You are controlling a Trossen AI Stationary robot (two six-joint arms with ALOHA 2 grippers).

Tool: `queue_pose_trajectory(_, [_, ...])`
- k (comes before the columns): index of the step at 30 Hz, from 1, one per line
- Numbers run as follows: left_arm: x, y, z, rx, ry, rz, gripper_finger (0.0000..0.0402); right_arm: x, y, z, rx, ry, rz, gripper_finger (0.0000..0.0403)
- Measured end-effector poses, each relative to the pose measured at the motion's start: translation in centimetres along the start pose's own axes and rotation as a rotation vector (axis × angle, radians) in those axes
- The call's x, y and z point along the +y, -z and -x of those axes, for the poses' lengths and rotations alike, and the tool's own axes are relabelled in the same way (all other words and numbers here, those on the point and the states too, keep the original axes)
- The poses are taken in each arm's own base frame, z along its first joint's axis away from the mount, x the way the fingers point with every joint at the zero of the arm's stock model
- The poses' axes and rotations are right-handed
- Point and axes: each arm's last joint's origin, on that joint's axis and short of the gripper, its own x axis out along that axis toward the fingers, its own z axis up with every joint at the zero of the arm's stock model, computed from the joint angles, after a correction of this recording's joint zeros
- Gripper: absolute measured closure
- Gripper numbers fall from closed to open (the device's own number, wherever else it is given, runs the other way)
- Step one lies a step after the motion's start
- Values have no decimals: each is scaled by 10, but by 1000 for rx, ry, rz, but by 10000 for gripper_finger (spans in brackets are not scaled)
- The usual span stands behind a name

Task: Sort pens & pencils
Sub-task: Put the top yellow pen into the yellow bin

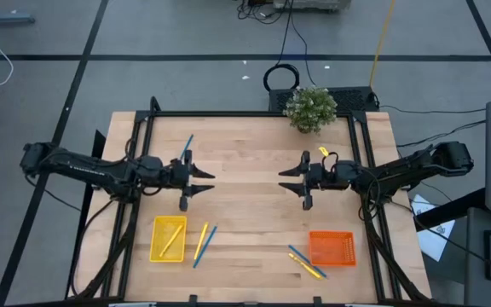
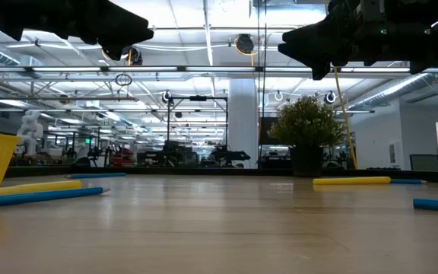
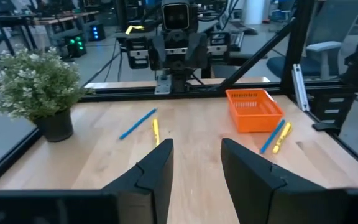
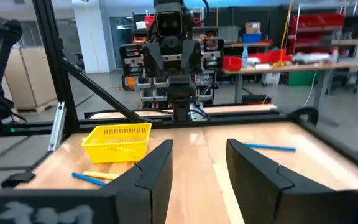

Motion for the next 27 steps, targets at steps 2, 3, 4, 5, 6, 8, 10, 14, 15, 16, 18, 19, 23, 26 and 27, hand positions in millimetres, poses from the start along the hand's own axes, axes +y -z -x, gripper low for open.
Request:
queue_pose_trajectory(2, [0, 0, 0, 0, -12, 0, 261, 0, 3, -1, 39, 4, -40, 261])
queue_pose_trajectory(3, [0, 0, 0, 0, -17, 0, 261, 1, 5, -2, 91, 26, -51, 261])
queue_pose_trajectory(4, [0, 0, 0, 1, -20, 0, 261, 2, 7, -5, 162, 66, -53, 261])
queue_pose_trajectory(5, [0, 0, 0, 1, -26, 0, 261, 3, 8, -8, 252, 116, -45, 261])
queue_pose_trajectory(6, [1, 0, 0, 1, -32, 0, 261, 4, 9, -11, 360, 172, -28, 262])
queue_pose_trajectory(8, [1, 0, 0, 1, -42, 0, 261, 5, 7, -12, 563, 289, -8, 264])
queue_pose_trajectory(10, [1, 0, 0, 1, -43, 0, 261, 5, 7, -10, 710, 403, -23, 267])
queue_pose_trajectory(14, [1, 1, 0, 15, -43, 0, 261, 2, 16, 4, 854, 517, -52, 270])
queue_pose_trajectory(15, [1, 2, 0, 21, -43, 0, 261, 1, 19, 7, 879, 531, -59, 270])
queue_pose_trajectory(16, [1, 2, 0, 23, -43, 0, 261, 0, 24, 12, 913, 542, -51, 270])
queue_pose_trajectory(18, [1, 2, 0, 26, -43, -4, 261, -2, 31, 17, 968, 532, 4, 270])
queue_pose_trajectory(19, [1, 2, 0, 26, -43, -8, 261, -3, 33, 19, 995, 506, 54, 270])
queue_pose_trajectory(23, [1, 2, 0, 26, -42, -23, 261, -6, 40, 30, 1158, 397, 115, 270])
queue_pose_trajectory(26, [1, 2, 0, 26, -42, -26, 261, -11, 43, 36, 1249, 384, 85, 271])
queue_pose_trajectory(27, [1, 2, 0, 26, -42, -26, 261, -13, 44, 39, 1280, 393, 82, 271])
